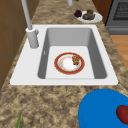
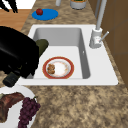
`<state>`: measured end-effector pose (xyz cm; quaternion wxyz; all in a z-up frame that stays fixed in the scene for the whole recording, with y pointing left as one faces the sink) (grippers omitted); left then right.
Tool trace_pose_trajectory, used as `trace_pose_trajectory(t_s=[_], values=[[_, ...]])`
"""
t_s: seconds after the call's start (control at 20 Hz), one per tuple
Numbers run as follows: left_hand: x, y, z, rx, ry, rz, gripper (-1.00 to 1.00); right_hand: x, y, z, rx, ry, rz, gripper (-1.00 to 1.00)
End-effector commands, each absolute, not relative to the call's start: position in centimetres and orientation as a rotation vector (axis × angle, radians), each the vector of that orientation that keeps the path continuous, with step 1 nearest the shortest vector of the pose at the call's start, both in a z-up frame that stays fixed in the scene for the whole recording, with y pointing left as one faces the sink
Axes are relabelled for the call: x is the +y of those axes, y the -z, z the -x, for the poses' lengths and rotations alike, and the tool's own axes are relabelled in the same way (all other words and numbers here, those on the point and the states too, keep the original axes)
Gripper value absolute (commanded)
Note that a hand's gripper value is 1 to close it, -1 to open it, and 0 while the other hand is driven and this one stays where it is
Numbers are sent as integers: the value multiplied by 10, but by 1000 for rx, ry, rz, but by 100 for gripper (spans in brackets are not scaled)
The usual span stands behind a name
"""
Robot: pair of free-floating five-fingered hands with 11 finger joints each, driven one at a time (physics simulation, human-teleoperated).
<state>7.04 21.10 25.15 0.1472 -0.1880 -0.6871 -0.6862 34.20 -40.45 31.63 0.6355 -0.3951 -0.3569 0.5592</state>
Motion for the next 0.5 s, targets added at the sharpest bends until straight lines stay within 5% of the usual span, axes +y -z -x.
trace_pose_trajectory(t_s=[0.0,0.45], values=[[211,-252,-70,-1977,1975,541,0,-384,-332,-324,-815,-1288,895,100],[211,-252,-70,-1977,1975,541,0,-334,-369,-281,-813,-1290,900,100]])
